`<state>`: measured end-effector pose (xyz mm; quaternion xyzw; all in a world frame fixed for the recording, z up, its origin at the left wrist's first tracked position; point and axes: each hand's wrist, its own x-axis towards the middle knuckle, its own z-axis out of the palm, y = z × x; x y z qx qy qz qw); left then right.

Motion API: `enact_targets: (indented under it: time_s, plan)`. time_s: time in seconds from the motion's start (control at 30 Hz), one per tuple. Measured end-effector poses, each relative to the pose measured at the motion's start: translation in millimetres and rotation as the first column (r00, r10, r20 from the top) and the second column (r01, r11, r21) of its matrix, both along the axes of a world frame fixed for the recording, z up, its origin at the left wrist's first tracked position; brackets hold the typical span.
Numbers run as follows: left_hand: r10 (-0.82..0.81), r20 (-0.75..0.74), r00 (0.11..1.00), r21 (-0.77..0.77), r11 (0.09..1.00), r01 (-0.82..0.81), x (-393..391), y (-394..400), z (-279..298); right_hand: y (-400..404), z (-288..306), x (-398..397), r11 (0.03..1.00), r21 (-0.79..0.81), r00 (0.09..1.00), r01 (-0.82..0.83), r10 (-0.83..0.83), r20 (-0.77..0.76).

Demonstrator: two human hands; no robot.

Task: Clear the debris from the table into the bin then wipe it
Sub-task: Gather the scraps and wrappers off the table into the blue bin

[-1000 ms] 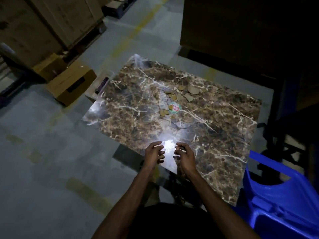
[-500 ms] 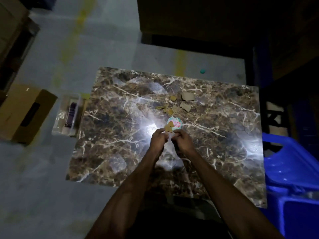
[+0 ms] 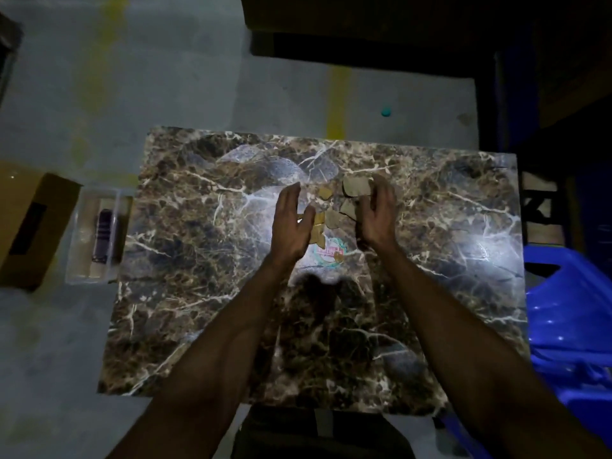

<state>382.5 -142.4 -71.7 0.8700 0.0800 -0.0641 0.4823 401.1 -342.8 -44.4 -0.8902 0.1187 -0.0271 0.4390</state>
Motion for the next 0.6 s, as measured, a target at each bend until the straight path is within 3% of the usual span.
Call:
enact_targets:
  time_s: [0.1, 0.17, 0.3, 0.43, 0.5, 0.6]
  plan:
    - [-0.083, 0.072, 0.994, 0.151, 0.986, 0.071, 12, -18, -6, 8, -27, 17, 0.992, -0.016, 0.991, -0.124, 0.123, -0.055]
    - [-0.114, 0.125, 0.986, 0.19, 0.978, 0.089, 10, -26, -10, 20, -33, 12, 0.979, -0.023, 0.979, -0.203, 0.203, 0.001]
    - [-0.104, 0.114, 0.988, 0.024, 0.994, 0.102, -11, -24, -4, 29, -30, -34, 0.965, 0.129, 0.972, -0.23, 0.22, 0.085]
    - [-0.068, 0.069, 0.995, -0.274, 0.958, 0.084, -33, -8, 14, 19, -14, -70, 0.924, 0.38, 0.999, -0.03, 0.044, -0.028]
    - [0.007, 0.097, 0.995, -0.289, 0.957, 0.021, -37, 1, 14, 16, -14, -75, 0.906, 0.416, 0.996, 0.085, -0.077, -0.034]
    - [0.086, 0.125, 0.988, -0.222, 0.973, -0.057, -36, -3, 5, 23, -12, -69, 0.908, 0.404, 0.994, 0.112, -0.105, -0.039]
